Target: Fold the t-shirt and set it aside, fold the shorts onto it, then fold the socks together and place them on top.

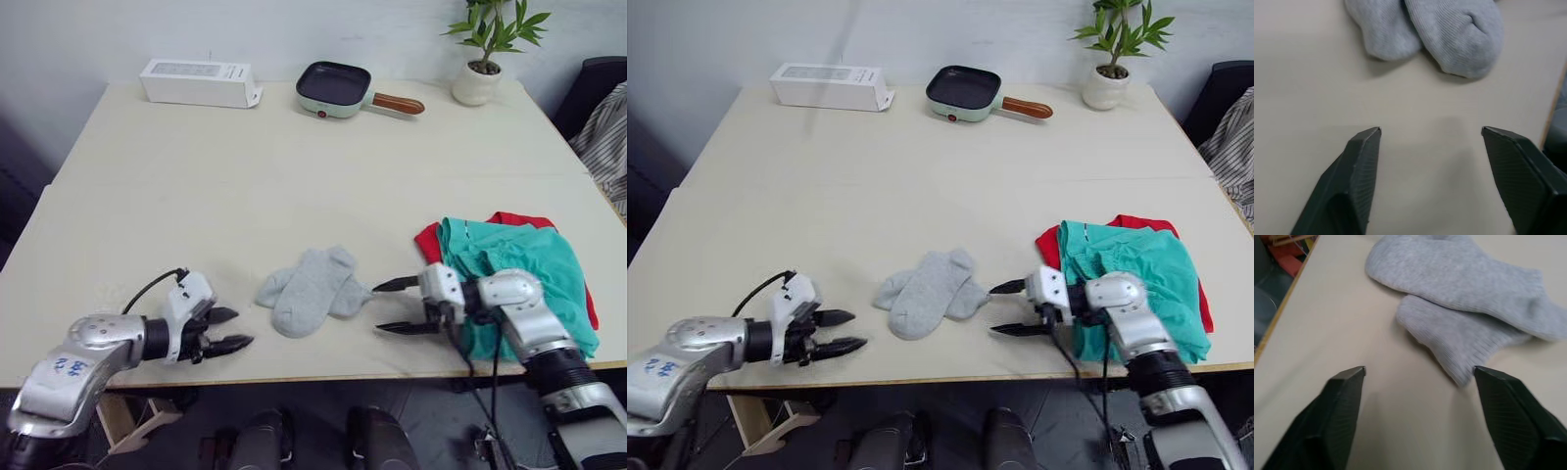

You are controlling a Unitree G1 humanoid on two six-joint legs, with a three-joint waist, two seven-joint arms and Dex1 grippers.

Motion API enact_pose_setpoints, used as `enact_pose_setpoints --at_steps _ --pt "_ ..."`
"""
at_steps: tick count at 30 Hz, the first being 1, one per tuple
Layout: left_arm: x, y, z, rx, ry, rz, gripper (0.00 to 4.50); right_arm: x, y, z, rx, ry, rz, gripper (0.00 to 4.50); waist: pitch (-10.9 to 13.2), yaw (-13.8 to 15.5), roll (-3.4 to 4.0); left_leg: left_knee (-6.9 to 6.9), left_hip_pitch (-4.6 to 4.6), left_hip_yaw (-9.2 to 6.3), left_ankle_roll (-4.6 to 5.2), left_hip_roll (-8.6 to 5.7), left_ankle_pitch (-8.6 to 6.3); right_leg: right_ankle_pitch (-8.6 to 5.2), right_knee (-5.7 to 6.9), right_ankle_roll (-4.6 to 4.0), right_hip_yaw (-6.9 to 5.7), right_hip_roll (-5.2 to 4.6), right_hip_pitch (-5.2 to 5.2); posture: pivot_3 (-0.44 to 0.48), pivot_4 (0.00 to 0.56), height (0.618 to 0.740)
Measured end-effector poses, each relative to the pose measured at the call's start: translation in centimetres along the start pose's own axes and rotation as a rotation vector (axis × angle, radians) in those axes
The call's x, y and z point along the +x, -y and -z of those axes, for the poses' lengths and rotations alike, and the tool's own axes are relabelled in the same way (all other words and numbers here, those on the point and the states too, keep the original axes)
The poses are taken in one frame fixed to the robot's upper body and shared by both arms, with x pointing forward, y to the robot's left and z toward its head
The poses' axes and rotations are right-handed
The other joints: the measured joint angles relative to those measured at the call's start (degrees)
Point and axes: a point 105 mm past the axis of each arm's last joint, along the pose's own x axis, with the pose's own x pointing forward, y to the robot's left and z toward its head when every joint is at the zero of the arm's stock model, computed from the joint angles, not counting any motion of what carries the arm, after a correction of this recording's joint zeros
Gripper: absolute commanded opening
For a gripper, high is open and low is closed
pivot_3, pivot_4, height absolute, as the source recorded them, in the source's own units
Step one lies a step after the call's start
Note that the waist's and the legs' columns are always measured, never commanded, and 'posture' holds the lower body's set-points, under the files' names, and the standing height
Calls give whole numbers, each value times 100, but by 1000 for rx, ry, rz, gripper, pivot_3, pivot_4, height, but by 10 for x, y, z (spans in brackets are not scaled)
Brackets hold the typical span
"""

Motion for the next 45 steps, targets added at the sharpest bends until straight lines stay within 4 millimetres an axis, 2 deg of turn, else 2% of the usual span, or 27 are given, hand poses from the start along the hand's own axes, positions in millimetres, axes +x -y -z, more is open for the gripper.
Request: enact_pose_setpoints --at_steps 2,4,6,8,10,13,14,19,25,27,28,32,40,44,45 --pt "9 4 -6 -59 27 0 4305 0 14 -13 66 7 18 4500 0 6 0 1 2 -3 -9 5 6 4 3 -7 -2 3 -1 0 150 740" --pt "21 7 -12 -102 32 -16 4305 6 38 -18 208 -31 82 4500 -1 12 0 1 2 -3 -15 5 13 7 12 -11 -3 5 -3 0 150 740" --pt "28 10 -17 -115 26 -21 4305 15 50 -20 302 -71 116 4500 -3 58 0 -4 2 -4 -18 5 14 4 17 -16 -5 8 -6 0 150 740" --pt "37 14 -22 -139 27 -26 4305 34 64 -19 423 -67 155 4500 -5 87 3 -7 0 -2 -18 0 14 4 17 -17 -4 13 -9 0 150 740" --pt "45 17 -27 -144 26 -26 4305 54 70 -24 468 -55 148 4500 -5 135 3 -5 -1 1 -17 -2 15 4 19 -17 -4 17 -8 0 150 740" --pt "51 20 -28 -148 12 -42 3739 71 79 -32 483 -63 158 4500 -5 157 2 -4 0 -2 -10 -23 17 4 33 -16 -4 19 -8 0 150 740" --pt "52 19 -28 -146 6 -53 3412 74 81 -33 484 -67 162 4500 -6 153 1 -3 1 -2 -8 -29 16 4 34 -16 -2 18 -7 0 150 740" --pt "57 15 -27 -166 8 -98 1872 76 84 -31 479 -86 164 2942 -9 143 -3 -6 2 -2 -4 -41 14 8 41 -10 6 17 -6 0 150 740" --pt "59 11 -26 -176 10 -115 35 73 78 -23 480 -93 135 838 -9 139 -2 -10 2 -1 -5 -39 13 8 45 -10 6 19 -7 0 150 740" --pt "59 11 -25 -177 11 -112 0 70 77 -19 480 -90 135 96 -9 132 -2 -12 1 0 -6 -39 13 8 44 -9 6 20 -7 0 150 740" --pt "59 11 -25 -176 12 -111 0 69 76 -18 476 -79 132 37 -9 129 -2 -14 1 1 -6 -39 13 7 43 -9 6 21 -7 0 150 740" --pt "56 10 -24 -176 26 -103 0 66 73 -20 481 -33 116 37 -9 106 -2 -14 1 3 -7 -32 13 7 40 -9 5 23 -8 0 150 740" --pt "43 9 -18 -169 48 -31 0 44 74 -51 489 136 117 37 -8 39 -2 -18 -8 4 -17 -11 8 7 2 -11 5 18 -16 0 150 740" --pt "38 8 -20 -136 53 -13 0 38 72 -41 571 99 163 37 -8 2 -2 -21 -11 6 -19 -8 7 7 -2 -11 7 14 -20 0 150 740" --pt "38 7 -19 -132 50 -14 0 38 71 -37 597 90 170 221 -8 -1 -2 -23 -11 8 -19 -8 7 7 -2 -11 8 14 -22 0 150 740"
